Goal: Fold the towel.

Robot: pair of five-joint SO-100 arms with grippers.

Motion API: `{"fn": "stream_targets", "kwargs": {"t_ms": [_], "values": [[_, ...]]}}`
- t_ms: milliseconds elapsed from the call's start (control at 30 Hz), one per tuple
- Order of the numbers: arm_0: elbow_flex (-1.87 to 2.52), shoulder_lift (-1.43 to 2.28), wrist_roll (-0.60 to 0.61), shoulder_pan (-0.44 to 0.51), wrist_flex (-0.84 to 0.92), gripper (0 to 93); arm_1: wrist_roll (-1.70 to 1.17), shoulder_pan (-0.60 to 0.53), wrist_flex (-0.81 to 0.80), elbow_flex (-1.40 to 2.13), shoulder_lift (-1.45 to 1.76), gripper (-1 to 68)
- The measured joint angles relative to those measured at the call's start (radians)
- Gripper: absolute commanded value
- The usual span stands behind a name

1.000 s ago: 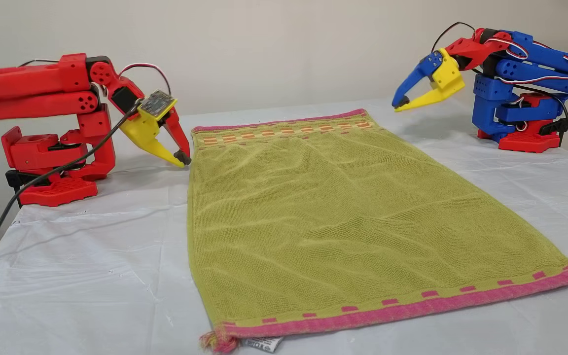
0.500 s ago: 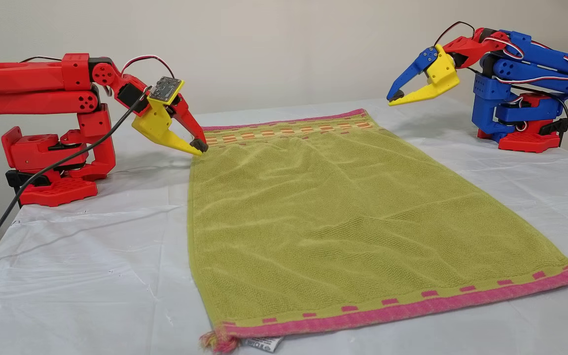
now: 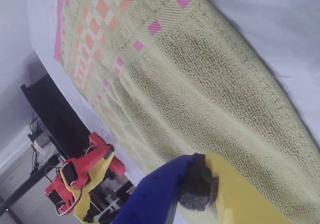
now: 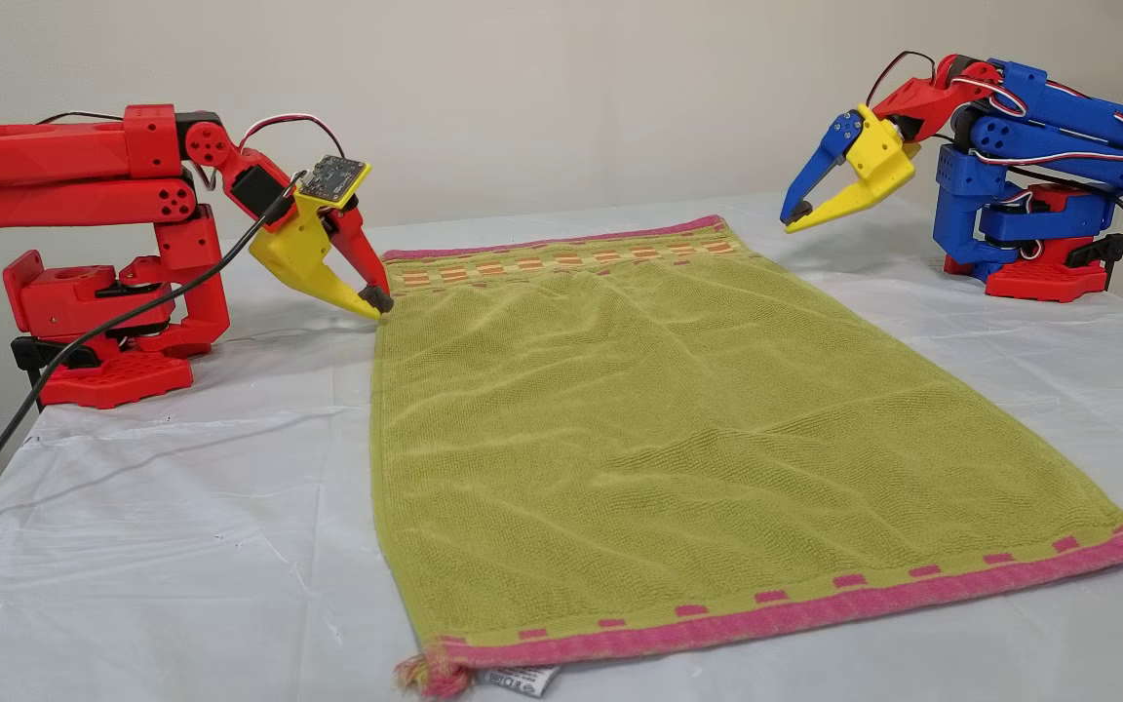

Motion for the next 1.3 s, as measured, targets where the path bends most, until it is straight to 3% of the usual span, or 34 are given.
{"fn": "stream_targets", "kwargs": {"t_ms": [300,567,633,700,933,1067,1100,1133,1167,1300], "values": [[-0.100,0.000,-0.049,-0.025,0.091,2.0,0.043,0.031,0.054,-0.092,0.000,0.0],[-0.235,-0.026,-0.282,-0.084,0.202,2.2,0.210,0.034,0.126,-0.305,-0.058,0.5],[-0.301,-0.077,-0.321,-0.106,0.250,4.2,0.218,0.034,0.140,-0.411,-0.126,1.6],[-0.376,-0.166,-0.385,-0.117,0.285,4.4,0.293,0.066,0.192,-0.532,-0.236,12.6],[-0.715,-0.634,-0.456,-0.115,0.382,3.0,0.479,0.124,0.486,-1.060,-0.744,14.9],[-0.910,-0.816,-0.443,-0.115,0.388,7.3,0.465,0.158,0.565,-1.272,-0.917,23.4],[-0.950,-0.848,-0.437,-0.117,0.399,12.1,0.459,0.170,0.575,-1.310,-0.948,24.8],[-1.006,-0.913,-0.430,-0.126,0.446,28.6,0.448,0.173,0.588,-1.356,-0.989,25.0],[-1.060,-0.968,-0.426,-0.135,0.486,37.4,0.443,0.173,0.595,-1.388,-1.020,25.6],[-1.273,-1.177,-0.446,-0.178,0.623,30.1,0.456,0.184,0.607,-1.517,-1.134,24.8]]}}
